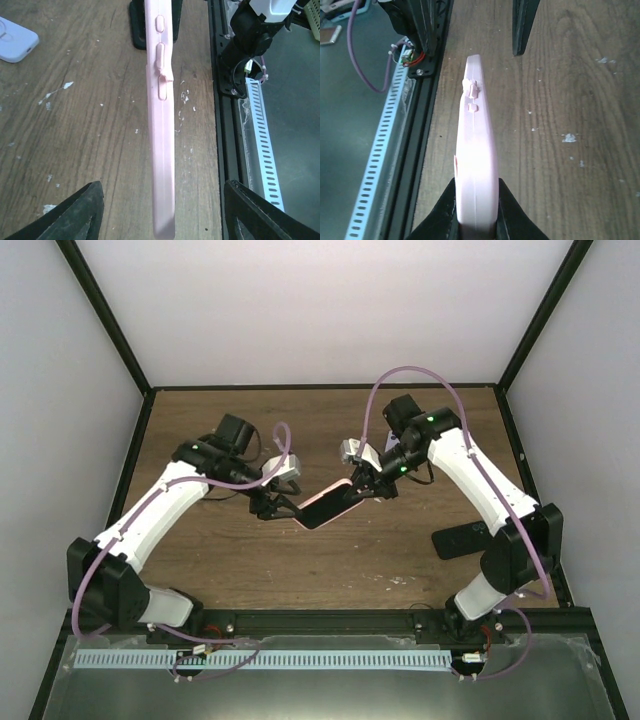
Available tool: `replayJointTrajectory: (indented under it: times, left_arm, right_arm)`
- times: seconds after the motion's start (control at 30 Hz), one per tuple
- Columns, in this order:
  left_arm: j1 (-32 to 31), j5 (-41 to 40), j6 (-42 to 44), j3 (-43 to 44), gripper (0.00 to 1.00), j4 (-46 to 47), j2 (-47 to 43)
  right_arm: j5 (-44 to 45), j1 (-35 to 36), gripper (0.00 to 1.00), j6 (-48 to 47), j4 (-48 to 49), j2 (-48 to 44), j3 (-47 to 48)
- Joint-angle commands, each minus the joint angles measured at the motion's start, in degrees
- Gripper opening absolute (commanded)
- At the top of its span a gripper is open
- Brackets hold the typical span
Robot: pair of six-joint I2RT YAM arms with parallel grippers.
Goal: Take the phone out of the phone case
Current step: Adjust the phone.
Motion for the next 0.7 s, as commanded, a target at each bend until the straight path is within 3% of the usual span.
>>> replayJointTrajectory:
  times: [0.0,0.23,0.5,0.67]
  left_arm:
    - [-2.8,-2.4,1.4,-0.5,0.65,-0.8,1.1]
    - [-5.8,-4.1,0.6,-0.5,0.55,-0.3,2.8]
    - [-6.1,-2.1,-1.0,0.7,0.36,-0.4,5.1]
    - [-5.3,1.4,-2.6,1.4,0.32,-0.9,6.5]
  right_arm:
    - [-6.4,-0.2,0.01,2.3,-2.9,0.5,3.3]
    - [-7.0,-0.2,0.01,3.5,-2.9,0.8,2.7]
    - [-9.0,-0.3,0.01,5.5,-3.1,2.5,0.4]
    - [-11.2,-0.7,0.01,5.8,-3.1,3.0,-0.4]
